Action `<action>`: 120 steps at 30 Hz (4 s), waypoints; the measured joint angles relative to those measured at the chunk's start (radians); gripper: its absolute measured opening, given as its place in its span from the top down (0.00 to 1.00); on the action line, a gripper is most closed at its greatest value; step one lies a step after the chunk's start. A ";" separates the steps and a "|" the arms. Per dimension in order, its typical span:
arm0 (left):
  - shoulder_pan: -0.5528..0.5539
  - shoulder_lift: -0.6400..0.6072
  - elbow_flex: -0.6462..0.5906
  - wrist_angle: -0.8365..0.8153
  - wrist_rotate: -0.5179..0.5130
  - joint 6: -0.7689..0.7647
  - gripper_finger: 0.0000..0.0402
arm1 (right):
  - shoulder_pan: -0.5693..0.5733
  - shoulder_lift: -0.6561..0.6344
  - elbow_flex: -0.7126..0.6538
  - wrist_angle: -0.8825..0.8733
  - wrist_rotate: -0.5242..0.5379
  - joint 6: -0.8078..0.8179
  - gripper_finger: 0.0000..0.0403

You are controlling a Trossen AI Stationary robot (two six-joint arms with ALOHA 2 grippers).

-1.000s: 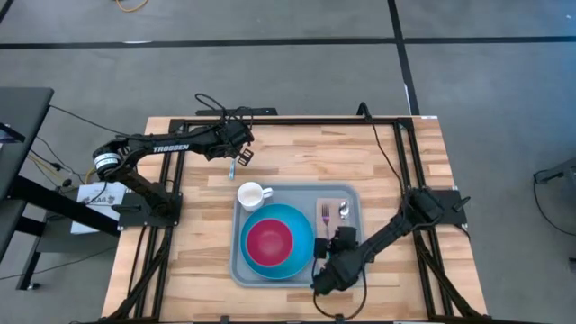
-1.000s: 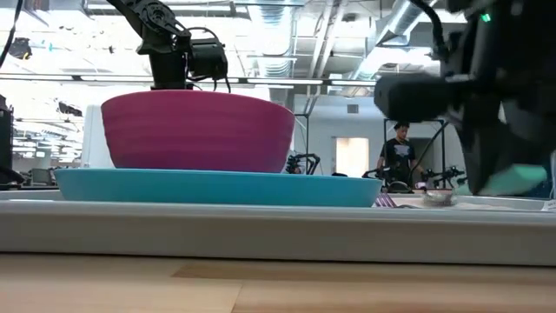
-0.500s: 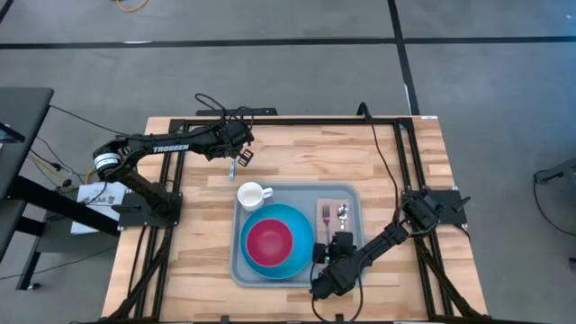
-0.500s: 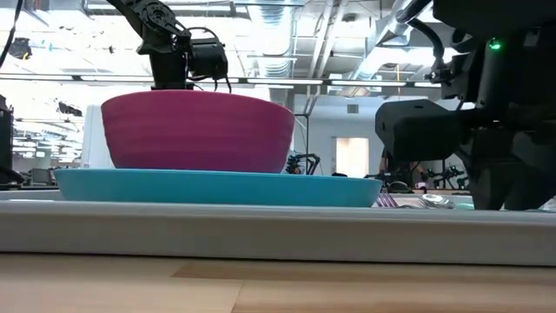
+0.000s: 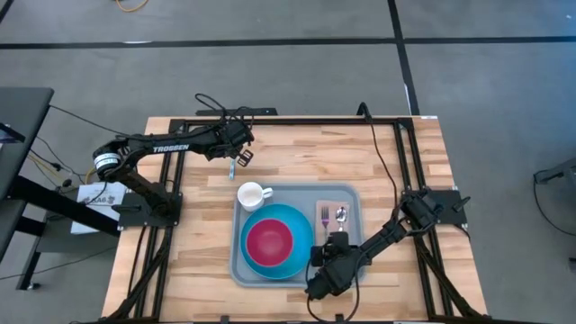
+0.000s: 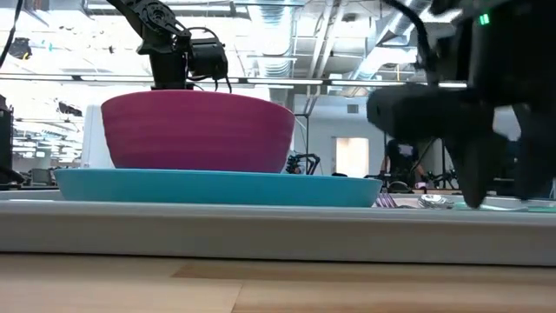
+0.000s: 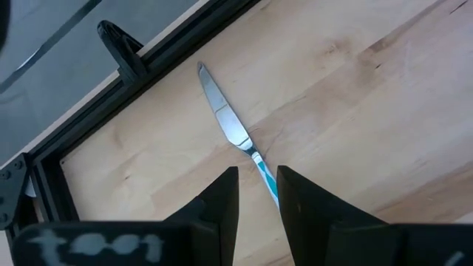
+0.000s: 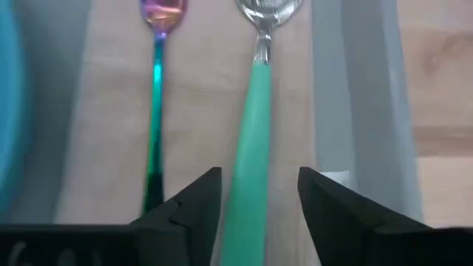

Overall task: Set up tray
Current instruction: Put the blue patterned knife on the gray napkin to the right of the purple fork

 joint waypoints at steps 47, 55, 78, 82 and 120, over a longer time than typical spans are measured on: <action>-0.339 -0.284 -0.185 -0.389 -0.093 -0.473 0.80 | -0.097 -0.459 -0.393 -0.032 0.699 -0.302 0.59; -0.336 -0.277 -0.185 -0.157 -0.057 -0.249 0.80 | -0.109 -0.454 -0.391 -0.033 0.704 -0.351 0.59; -0.132 -0.277 -0.147 -0.065 0.044 -0.155 0.78 | -0.204 -0.470 -0.390 -0.074 0.738 -0.389 0.60; 0.015 -0.277 -0.147 -0.021 0.221 -0.114 0.75 | -0.204 -0.470 -0.390 -0.074 0.756 -0.390 0.60; 0.212 0.251 -0.089 0.206 0.318 -0.076 0.73 | -0.221 -0.469 -0.389 -0.061 0.752 -0.414 0.60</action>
